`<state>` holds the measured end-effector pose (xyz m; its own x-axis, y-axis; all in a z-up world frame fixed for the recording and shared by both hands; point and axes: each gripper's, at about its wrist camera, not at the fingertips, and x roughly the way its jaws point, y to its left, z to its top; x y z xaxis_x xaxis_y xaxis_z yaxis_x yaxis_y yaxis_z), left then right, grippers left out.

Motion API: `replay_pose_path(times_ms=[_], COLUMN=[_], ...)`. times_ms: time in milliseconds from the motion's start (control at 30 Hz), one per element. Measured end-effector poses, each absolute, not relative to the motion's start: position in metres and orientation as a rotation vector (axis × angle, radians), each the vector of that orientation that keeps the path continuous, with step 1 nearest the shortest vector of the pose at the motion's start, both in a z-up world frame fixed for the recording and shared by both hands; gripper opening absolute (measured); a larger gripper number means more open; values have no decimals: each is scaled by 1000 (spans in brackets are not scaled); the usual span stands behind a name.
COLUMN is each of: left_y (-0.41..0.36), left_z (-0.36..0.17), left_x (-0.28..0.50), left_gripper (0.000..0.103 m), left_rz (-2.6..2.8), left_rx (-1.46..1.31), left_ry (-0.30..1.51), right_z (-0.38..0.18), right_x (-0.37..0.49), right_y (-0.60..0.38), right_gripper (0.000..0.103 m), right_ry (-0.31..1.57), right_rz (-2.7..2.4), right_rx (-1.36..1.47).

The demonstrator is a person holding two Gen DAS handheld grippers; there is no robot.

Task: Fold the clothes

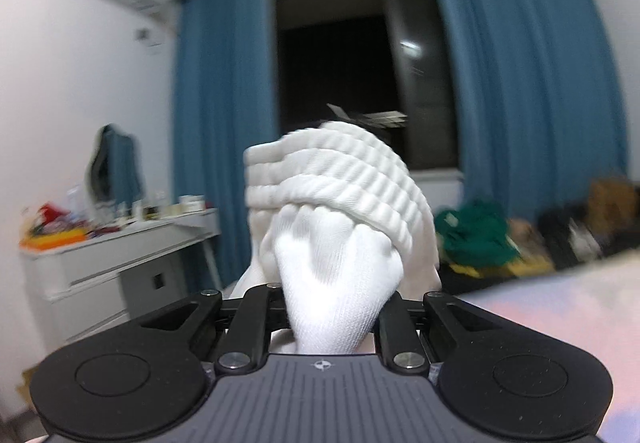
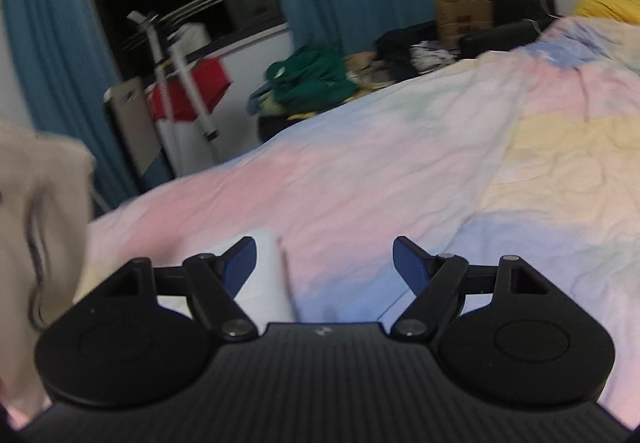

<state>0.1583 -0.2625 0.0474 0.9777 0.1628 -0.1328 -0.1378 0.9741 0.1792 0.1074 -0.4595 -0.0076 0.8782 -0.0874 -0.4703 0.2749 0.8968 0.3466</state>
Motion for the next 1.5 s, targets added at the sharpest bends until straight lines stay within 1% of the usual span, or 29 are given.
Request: replay_pose_path(times_ms=[233, 300, 367, 467, 533, 567, 600, 633, 700, 867, 967, 1100, 1233, 1267, 1367, 1433, 1467, 1500], left_y=[-366, -375, -384, -388, -384, -378, -372, -363, -333, -235, -191, -145, -122, -119, -115, -110, -109, -109], left_z=[-48, -63, -64, -61, -63, -64, -64, -64, -67, -79, -80, -79, -72, -71, -65, -66, -67, -66], left_x=[154, 152, 155, 161, 162, 159, 156, 152, 145, 90, 69, 67, 64, 66, 75, 80, 83, 86], left_gripper=[15, 16, 17, 32, 54, 61, 70, 76, 81, 82, 82, 84, 87, 87, 89, 90, 90, 90], left_rz=[7, 0, -7, -31, -47, -56, -65, -80, -118, -128, -79, -30, 2, 11, 25, 28, 30, 31], left_rx=[451, 514, 531, 564, 610, 625, 637, 647, 682, 783, 774, 608, 465, 446, 429, 423, 413, 402], left_ry=[275, 280, 289, 326, 369, 381, 389, 393, 413, 445, 462, 522, 559, 559, 543, 529, 525, 523], right_z=[-16, -18, -21, -24, -25, -27, -29, -31, -37, -49, -52, -50, -61, -66, -70, -67, -65, -63], right_x=[106, 107, 108, 110, 109, 109, 108, 108, 109, 116, 132, 153, 180, 186, 200, 204, 205, 207], right_y=[-482, -483, -483, -490, -492, -493, -495, -497, -502, -502, -487, -452, -422, -418, -403, -394, -391, -387], right_gripper=[77, 77, 77, 77, 77, 78, 78, 78, 78, 79, 79, 81, 81, 85, 89, 87, 75, 66], right_ry=[458, 459, 461, 457, 446, 442, 436, 433, 436, 458, 505, 565, 675, 682, 673, 643, 653, 662], right_rz=[-241, -234, -213, -182, -155, -131, -101, -72, -26, 104, 254, 339, 332, 333, 339, 332, 306, 280], right_rx=[513, 518, 530, 574, 608, 639, 680, 721, 804, 969, 1014, 912, 790, 784, 725, 669, 628, 586])
